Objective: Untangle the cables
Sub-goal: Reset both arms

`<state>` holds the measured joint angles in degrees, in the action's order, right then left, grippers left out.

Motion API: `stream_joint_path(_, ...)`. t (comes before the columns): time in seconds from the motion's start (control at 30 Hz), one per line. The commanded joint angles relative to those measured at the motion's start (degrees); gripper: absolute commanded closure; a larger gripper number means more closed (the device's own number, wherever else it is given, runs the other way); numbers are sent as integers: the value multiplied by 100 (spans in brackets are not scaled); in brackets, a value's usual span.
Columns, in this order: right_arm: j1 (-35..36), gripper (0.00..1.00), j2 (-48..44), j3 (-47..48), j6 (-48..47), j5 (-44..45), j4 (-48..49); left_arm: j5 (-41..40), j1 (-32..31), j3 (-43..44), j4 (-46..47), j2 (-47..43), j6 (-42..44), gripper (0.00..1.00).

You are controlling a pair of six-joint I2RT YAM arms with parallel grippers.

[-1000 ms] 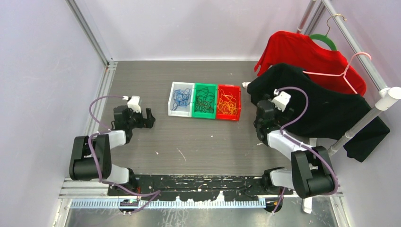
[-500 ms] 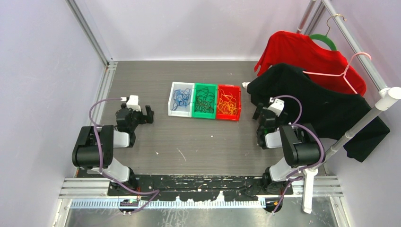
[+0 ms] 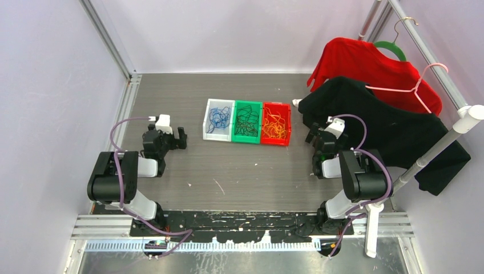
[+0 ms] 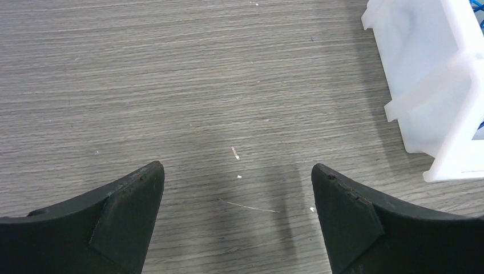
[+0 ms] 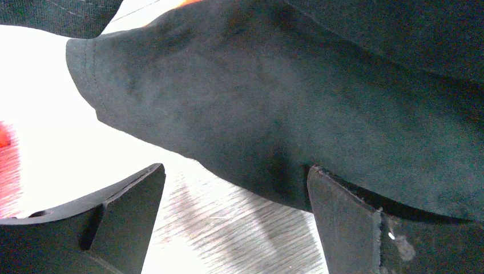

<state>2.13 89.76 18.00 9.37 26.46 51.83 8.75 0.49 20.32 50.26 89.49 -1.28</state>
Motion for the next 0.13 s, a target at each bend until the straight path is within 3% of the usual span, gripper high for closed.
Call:
stream_joint_path(0.0,-7,0,-98,143,28,-61,283,-110,4,68,207,-104,67,0)
stream_joint_path(0.1,-2,0,-122,136,26,-59,281,-111,8,69,208,-101,67,0)
